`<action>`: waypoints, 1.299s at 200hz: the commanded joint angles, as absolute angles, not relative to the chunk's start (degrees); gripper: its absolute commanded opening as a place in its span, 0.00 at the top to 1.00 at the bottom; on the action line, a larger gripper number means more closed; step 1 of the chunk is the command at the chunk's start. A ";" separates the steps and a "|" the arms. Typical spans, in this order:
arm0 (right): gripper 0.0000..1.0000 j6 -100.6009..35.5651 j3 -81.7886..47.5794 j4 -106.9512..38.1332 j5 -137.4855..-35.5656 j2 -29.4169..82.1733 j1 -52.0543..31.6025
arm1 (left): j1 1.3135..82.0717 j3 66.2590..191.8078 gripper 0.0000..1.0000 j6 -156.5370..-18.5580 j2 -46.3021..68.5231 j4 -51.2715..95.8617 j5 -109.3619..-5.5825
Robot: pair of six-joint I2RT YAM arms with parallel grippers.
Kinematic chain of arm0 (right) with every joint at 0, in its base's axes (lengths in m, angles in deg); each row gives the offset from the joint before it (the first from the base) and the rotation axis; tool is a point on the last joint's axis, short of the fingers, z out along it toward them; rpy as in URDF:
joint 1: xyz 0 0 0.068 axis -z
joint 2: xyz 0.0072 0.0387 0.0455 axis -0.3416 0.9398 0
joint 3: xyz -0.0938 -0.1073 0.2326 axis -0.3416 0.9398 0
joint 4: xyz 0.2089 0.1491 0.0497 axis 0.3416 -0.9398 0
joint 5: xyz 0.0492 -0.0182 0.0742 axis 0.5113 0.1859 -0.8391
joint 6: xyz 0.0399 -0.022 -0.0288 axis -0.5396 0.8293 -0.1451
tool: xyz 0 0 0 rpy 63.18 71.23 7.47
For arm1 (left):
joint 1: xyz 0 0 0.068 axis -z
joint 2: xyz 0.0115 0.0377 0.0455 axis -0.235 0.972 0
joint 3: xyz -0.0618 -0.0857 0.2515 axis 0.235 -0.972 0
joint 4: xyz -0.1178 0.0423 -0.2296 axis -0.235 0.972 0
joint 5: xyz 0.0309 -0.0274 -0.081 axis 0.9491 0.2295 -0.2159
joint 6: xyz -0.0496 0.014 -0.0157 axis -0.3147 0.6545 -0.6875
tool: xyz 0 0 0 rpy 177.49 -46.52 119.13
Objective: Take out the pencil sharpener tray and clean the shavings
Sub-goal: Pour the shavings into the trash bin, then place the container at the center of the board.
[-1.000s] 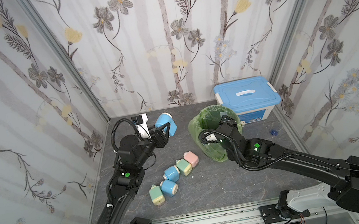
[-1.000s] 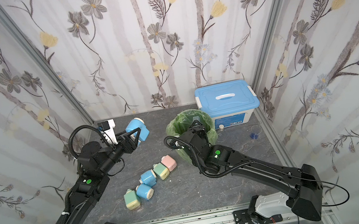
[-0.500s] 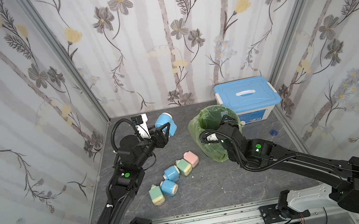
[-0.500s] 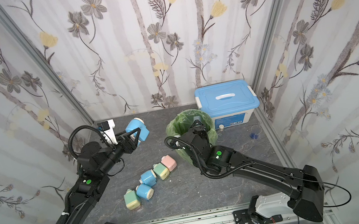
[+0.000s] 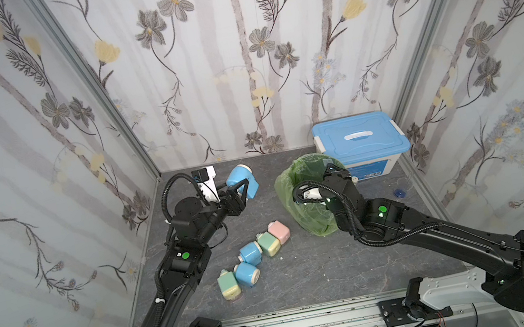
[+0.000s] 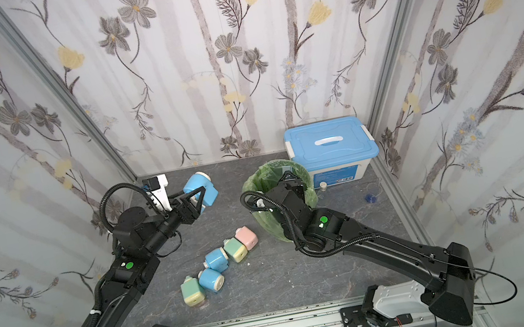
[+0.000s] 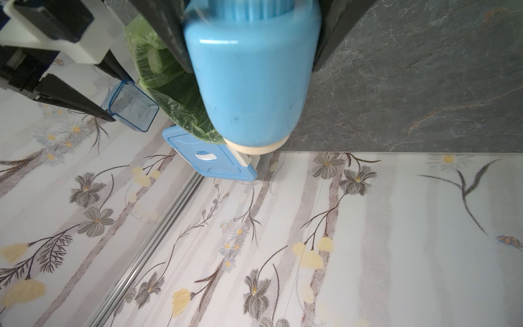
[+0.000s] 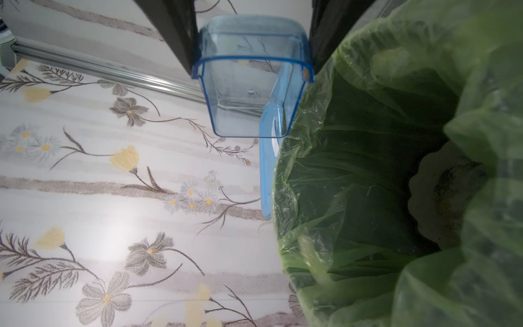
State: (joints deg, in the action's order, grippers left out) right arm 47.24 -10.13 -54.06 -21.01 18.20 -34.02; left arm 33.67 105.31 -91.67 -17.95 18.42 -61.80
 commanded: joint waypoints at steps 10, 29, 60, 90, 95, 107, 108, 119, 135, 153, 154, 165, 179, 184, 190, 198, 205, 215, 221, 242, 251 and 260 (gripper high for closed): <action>0.55 33.10 -15.32 -59.12 -32.76 16.69 -33.62 | 33.57 105.43 0.61 -91.49 -17.93 14.98 -61.58; 0.55 28.80 -15.75 -61.09 -37.23 15.34 -32.37 | 33.58 105.38 0.61 -91.71 -17.85 14.68 -61.85; 0.55 23.36 -15.56 -63.35 -44.58 12.49 -30.01 | 33.55 105.41 0.61 -91.60 -18.08 14.66 -61.68; 0.56 15.26 -14.87 -64.94 -57.74 8.94 -25.35 | 33.56 105.41 0.61 -91.37 -18.45 14.97 -61.67; 0.56 14.04 -14.36 -64.81 -60.21 8.16 -24.89 | 33.61 105.41 0.61 -91.42 -18.53 14.92 -61.80; 0.57 11.75 -12.17 -63.59 -66.09 6.09 -21.36 | 33.59 105.37 0.61 -91.53 -18.47 14.55 -63.08; 0.57 11.54 -11.99 -63.45 -66.71 5.90 -21.17 | 33.61 105.39 0.61 -91.56 -18.50 14.41 -63.26; 0.57 9.77 -9.61 -61.77 -71.93 3.91 -18.97 | 33.58 105.15 0.61 -91.80 -18.52 12.93 -65.98; 0.56 7.56 -6.52 -59.67 -78.77 1.69 -16.05 | 33.56 104.63 0.61 -92.75 -18.35 9.27 -71.57; 0.56 5.32 -4.43 -58.26 -84.36 0.40 -13.43 | 33.62 104.08 0.61 -94.16 -18.07 5.19 -77.41; 0.56 5.20 -4.34 -58.19 -84.67 0.38 -13.25 | 33.63 104.04 0.61 -94.20 -18.08 4.98 -77.68; 0.56 3.68 -3.46 -57.32 -87.96 0.08 -11.46 | 33.60 103.92 0.61 -94.88 -17.98 3.14 -80.33; 0.56 1.78 -2.57 -56.36 -91.39 -0.27 -9.46 | 33.62 103.48 0.61 -95.90 -17.96 0.56 -83.66; 0.56 1.09 -2.22 -56.06 -92.30 -0.41 -8.81 | 33.64 103.33 0.61 -96.47 -17.87 -0.66 -84.99; 0.56 0.28 -1.75 -55.60 -93.80 -0.68 -8.05 | 33.63 103.22 0.61 -97.06 -17.84 -1.94 -86.64; 0.56 -0.83 -0.84 -54.81 -95.89 -1.26 -6.97 | 33.76 102.98 0.61 -98.00 -17.59 -3.89 -89.04; 0.56 -1.85 0.17 -53.95 -97.78 -1.81 -6.13 | 33.93 103.01 0.61 -98.92 -17.24 -5.60 -91.12; 0.56 -3.40 1.83 -52.41 -100.66 -3.02 -5.00 | 34.30 103.17 0.61 -100.17 -16.55 -7.70 -93.80; 0.56 -4.42 2.89 -51.53 -102.57 -3.72 -4.25 | 34.48 103.26 0.61 -100.78 -16.18 -8.84 -95.28; 0.56 -9.10 6.40 -48.26 -107.41 -6.82 -1.92 | 35.20 104.26 0.61 -101.44 -15.05 -9.65 -97.80; 0.56 -10.82 8.30 -46.67 -110.22 -8.52 -0.81 | 35.50 104.59 0.61 -101.44 -14.78 -9.97 -98.22; 0.55 -12.85 10.24 -45.04 -112.68 -10.39 0.32 | 35.86 104.92 0.61 -101.53 -14.37 -10.30 -98.81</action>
State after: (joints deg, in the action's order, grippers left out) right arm -5.48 6.94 -52.86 -102.34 -7.31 -1.61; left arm 35.29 103.70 -100.19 -15.00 -4.09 -94.19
